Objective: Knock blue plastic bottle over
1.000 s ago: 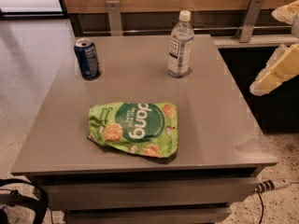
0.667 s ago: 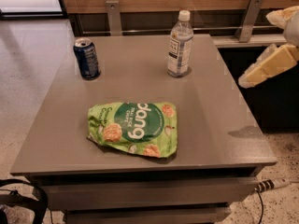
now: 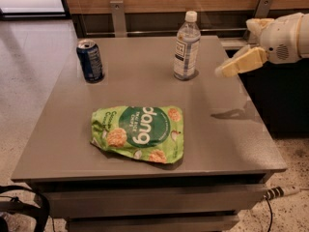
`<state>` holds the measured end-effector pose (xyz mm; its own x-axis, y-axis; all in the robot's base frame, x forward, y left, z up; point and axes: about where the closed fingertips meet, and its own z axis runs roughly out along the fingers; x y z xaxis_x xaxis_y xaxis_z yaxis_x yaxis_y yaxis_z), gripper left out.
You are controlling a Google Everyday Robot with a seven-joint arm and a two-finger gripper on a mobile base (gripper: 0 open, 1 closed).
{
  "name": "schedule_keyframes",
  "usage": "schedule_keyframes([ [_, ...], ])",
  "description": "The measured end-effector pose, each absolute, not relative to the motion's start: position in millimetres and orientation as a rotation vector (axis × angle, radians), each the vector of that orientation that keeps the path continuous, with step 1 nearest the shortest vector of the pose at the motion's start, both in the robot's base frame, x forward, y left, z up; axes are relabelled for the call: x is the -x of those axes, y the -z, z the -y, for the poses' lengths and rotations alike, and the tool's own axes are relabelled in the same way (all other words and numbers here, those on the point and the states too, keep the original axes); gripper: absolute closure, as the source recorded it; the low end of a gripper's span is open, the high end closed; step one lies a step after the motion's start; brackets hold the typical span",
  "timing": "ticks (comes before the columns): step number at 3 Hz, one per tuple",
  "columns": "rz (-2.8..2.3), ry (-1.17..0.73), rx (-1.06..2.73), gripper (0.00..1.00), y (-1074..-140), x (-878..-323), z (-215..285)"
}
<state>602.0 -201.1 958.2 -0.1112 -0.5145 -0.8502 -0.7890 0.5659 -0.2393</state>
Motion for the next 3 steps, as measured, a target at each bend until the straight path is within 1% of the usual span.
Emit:
schedule_keyframes([
  [2, -1.683, -0.452, 0.981, 0.00, -933, -649, 177],
  [3, -1.608, -0.541, 0.968, 0.00, -926, -685, 142],
])
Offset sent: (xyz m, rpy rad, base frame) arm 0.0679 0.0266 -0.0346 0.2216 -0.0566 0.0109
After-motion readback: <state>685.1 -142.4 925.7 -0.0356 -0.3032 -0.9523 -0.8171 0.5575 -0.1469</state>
